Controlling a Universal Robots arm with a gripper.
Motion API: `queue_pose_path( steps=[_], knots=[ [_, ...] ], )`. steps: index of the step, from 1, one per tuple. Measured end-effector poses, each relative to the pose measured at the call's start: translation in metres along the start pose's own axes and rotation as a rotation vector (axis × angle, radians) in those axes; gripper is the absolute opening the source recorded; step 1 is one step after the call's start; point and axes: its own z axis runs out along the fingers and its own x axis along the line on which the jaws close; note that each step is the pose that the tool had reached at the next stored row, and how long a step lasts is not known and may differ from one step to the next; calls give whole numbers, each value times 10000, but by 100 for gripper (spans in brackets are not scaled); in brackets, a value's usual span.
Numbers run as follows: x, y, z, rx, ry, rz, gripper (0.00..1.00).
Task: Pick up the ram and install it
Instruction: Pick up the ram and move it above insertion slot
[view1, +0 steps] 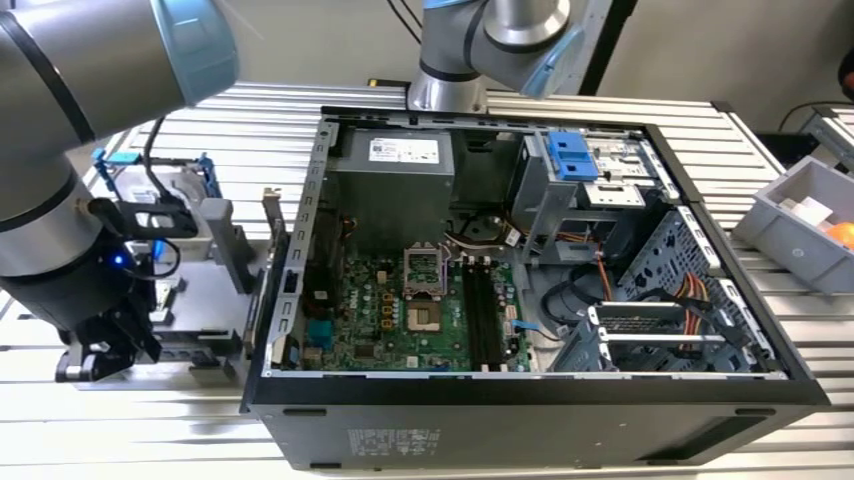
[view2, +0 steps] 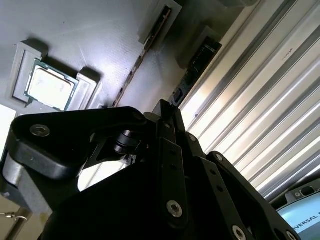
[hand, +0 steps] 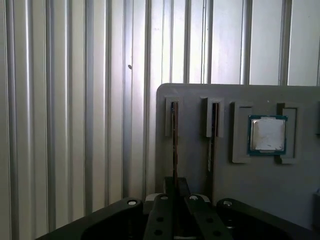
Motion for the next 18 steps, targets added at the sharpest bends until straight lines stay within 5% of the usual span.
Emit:
queue_pose_path(
  steps=[18],
  knots=[
    [1,1,-120,0,0,-18,0]
  ],
)
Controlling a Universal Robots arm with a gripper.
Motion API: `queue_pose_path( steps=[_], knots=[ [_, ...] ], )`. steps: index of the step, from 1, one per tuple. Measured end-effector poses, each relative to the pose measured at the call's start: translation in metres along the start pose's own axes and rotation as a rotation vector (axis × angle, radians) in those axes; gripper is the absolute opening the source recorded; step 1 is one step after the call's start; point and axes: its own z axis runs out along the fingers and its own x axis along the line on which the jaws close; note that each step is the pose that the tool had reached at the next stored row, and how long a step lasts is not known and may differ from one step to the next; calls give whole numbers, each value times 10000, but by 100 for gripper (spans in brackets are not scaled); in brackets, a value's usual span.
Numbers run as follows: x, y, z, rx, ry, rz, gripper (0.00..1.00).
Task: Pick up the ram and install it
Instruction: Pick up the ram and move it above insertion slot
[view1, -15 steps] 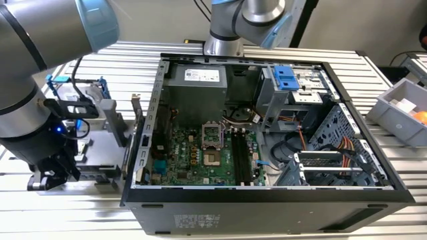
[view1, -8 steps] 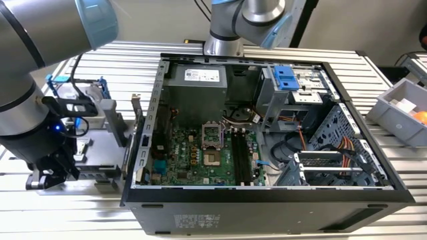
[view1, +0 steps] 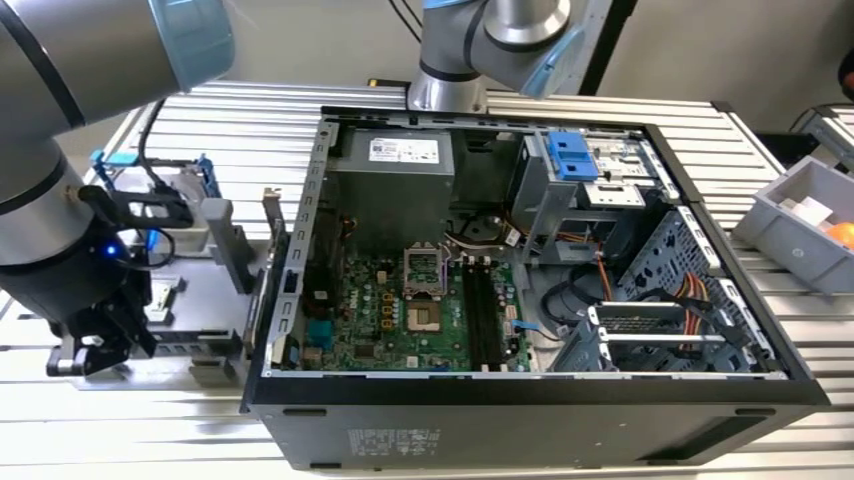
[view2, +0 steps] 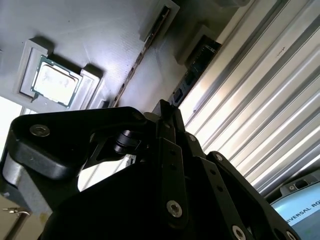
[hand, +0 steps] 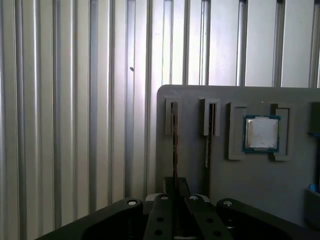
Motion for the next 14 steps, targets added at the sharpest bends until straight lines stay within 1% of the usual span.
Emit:
queue_pose_path(
  steps=[14],
  knots=[
    [1,0,-110,0,0,-14,0]
  ],
)
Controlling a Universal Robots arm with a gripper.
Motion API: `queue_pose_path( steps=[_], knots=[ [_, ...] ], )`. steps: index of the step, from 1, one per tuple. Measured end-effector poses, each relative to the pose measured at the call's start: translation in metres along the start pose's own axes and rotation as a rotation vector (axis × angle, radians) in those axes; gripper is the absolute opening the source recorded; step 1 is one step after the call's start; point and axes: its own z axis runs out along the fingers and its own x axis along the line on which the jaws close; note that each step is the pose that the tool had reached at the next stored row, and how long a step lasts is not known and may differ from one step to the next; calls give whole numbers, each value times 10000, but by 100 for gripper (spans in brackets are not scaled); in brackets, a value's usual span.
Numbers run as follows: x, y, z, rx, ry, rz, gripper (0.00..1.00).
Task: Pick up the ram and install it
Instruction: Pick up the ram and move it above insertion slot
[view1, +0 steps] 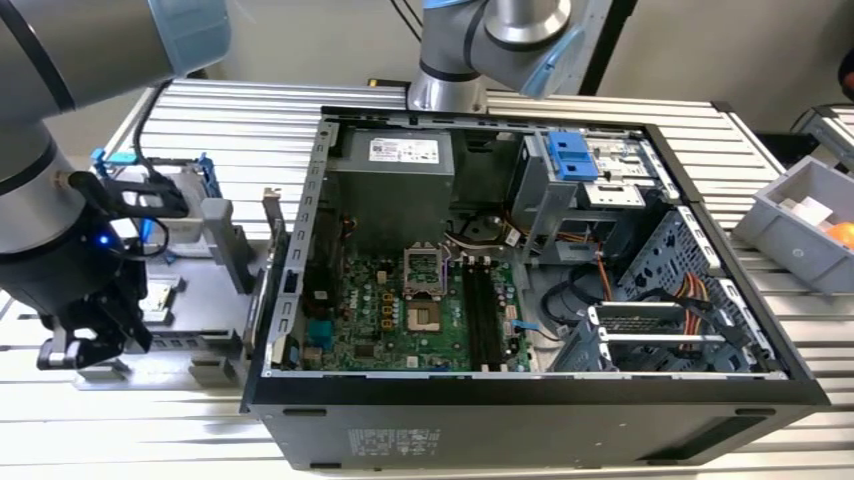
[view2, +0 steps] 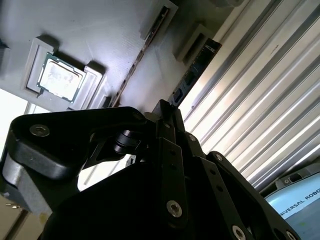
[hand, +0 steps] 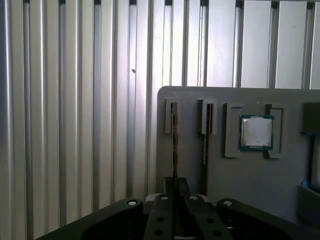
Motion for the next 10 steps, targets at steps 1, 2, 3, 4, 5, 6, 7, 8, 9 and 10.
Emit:
queue_pose_path(
  steps=[1,2,3,4,5,6,7,8,9,10],
  knots=[
    [0,0,-6,0,0,-1,0],
    [0,0,-13,-1,1,-2,0],
    [0,0,-19,0,1,-3,0],
    [0,0,-25,0,1,-4,0],
    [0,0,-33,-1,1,-5,0],
    [0,0,-39,0,0,-6,0],
    [1,0,-47,0,1,-8,0],
    [1,1,-55,0,1,-8,0],
    [1,1,-62,0,1,-9,0],
    [1,0,-69,0,1,-10,0]
  ],
)
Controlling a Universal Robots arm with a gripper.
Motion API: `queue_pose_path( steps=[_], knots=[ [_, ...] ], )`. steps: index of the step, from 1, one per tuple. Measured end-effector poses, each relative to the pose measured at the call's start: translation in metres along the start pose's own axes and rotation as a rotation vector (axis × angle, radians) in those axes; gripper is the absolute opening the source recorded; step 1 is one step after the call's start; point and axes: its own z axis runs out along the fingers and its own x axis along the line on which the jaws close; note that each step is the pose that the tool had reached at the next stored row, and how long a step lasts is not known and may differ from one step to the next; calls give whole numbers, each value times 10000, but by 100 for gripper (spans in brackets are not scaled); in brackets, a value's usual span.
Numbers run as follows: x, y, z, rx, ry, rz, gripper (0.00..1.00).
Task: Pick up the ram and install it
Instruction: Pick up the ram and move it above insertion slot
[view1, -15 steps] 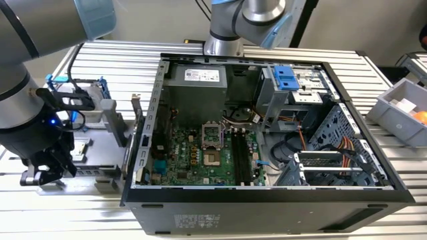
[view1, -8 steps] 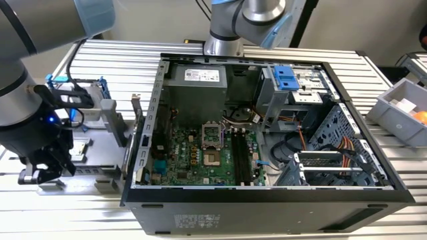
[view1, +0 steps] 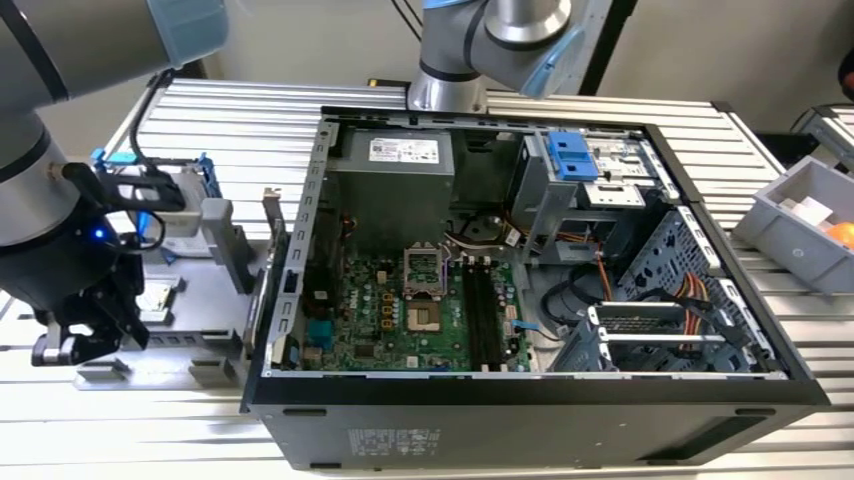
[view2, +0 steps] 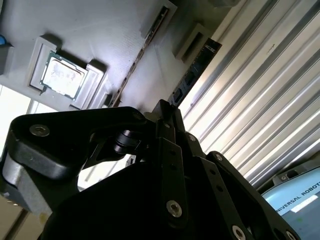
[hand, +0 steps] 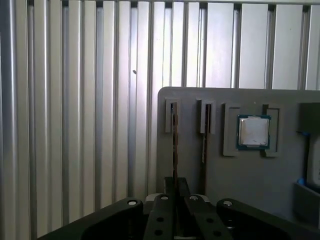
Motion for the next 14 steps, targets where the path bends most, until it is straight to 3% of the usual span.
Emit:
queue_pose_path(
  steps=[14],
  knots=[
    [0,1,-58,0,0,-14,0]
  ],
)
